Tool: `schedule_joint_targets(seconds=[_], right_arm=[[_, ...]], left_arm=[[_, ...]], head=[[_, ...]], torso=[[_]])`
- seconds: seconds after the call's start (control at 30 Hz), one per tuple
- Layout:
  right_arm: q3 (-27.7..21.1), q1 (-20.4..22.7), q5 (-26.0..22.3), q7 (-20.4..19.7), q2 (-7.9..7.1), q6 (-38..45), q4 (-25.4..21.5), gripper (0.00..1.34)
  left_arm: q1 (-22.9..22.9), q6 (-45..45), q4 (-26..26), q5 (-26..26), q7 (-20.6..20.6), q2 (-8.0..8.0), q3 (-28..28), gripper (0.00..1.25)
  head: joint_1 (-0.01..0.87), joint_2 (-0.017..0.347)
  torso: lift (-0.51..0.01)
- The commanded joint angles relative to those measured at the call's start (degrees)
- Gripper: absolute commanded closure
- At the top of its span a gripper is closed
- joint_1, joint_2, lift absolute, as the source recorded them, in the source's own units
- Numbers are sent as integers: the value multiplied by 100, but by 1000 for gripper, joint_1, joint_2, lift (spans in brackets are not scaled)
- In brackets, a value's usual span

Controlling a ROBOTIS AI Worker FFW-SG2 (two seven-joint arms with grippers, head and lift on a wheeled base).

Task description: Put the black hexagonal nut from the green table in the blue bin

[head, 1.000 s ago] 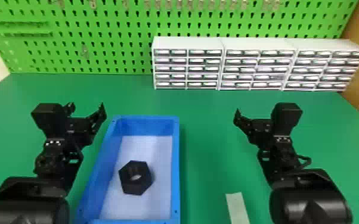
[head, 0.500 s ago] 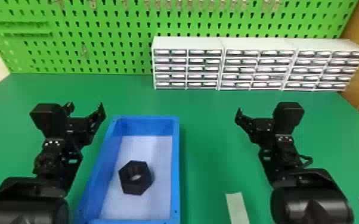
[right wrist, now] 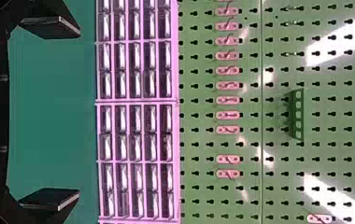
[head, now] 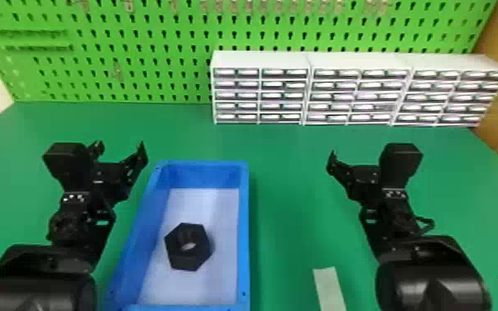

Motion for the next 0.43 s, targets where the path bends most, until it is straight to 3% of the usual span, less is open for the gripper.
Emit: schedule_joint_targets(seconds=[0.0,0.4], right_arm=[[-9,20,7,0,1,7,0,101],[-18,46,7,0,10,16,0,101]], left_arm=[[1,-8,0,12,-2,0,-9,407],[1,-8,0,21,-2,0,-17,407]], head=[[686,52],[686,52]], torso=[[-97],[-97]])
